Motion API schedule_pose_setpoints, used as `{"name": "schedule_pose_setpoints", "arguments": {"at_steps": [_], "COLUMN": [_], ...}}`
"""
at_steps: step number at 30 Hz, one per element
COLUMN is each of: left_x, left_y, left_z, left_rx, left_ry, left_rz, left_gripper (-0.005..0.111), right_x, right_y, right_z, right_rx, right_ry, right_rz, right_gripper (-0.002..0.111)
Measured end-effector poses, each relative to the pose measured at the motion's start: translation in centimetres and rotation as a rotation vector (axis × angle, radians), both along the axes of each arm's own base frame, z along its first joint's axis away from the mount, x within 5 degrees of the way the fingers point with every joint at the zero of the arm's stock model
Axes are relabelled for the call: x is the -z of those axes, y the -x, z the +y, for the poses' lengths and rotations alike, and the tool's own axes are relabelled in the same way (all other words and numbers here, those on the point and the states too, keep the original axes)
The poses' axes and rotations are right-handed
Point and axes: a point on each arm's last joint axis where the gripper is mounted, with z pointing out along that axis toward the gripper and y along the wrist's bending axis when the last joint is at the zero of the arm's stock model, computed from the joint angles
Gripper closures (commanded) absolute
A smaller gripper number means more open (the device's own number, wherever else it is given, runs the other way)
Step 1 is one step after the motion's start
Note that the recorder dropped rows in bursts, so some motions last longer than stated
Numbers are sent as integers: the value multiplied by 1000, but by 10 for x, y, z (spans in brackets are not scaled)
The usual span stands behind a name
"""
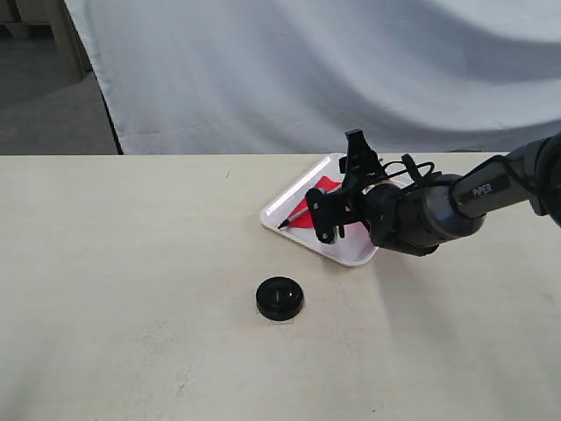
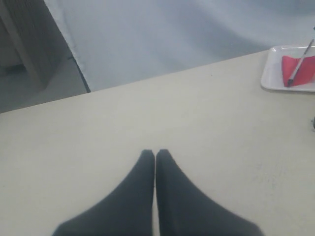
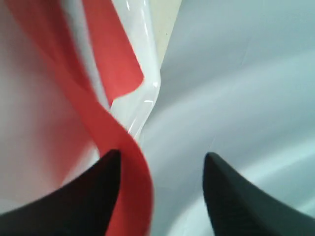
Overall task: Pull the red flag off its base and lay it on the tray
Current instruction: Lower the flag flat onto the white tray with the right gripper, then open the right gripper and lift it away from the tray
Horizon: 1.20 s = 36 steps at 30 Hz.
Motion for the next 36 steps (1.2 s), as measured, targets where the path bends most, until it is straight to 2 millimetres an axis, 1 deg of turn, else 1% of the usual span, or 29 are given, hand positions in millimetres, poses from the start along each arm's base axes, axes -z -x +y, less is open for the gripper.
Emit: {"name": "schedule_pose_setpoints", "arguments": {"at_steps": [2,12,14,17,18,19,21,25,29,31,32,33,34,35,36], "left_x": [0,0,0,0,0,0,0,0,0,0,0,0,0,0,0], "left_y": [0,0,0,0,0,0,0,0,0,0,0,0,0,0,0], "left_z": [0,0,0,0,0,0,0,0,0,0,0,0,0,0,0], "left_rx": [0,0,0,0,0,0,0,1,8,8,8,8,8,8,8], "left_ry": [0,-3,-3,-3,-3,-3,-3,-3,-3,-3,-3,-3,-3,-3,-3], "left_rz": [0,-1,-1,-1,-1,-1,-1,-1,-1,-1,-1,-1,-1,-1,-1], "left_gripper": [105,105,105,105,105,105,105,105,105,105,105,105,105,105,105], "right_x": [0,-3,-3,-3,-2,-3,-4,-13,-16,-22,-30,-36,-46,-51,-58], "right_y": [0,-1,-1,0,0,0,0,1,4,10,14,15,17,18,19], "right_z": [-2,-17,-20,-24,-25,-27,-30,-40,-47,-51,-51,-51,-51,-52,-53], "right_rx": [29,242,283,343,358,382,418,524,614,665,703,725,764,781,799], "right_ry": [-19,-137,-158,-191,-200,-209,-218,-218,-240,-305,-416,-492,-644,-730,-888], "right_rz": [2,-35,-39,-34,-34,-39,-61,-172,-203,-163,-137,-124,-76,-27,95], "right_gripper": [42,43,45,63,75,85,108,108,108,108,108,108,108,108,108]}}
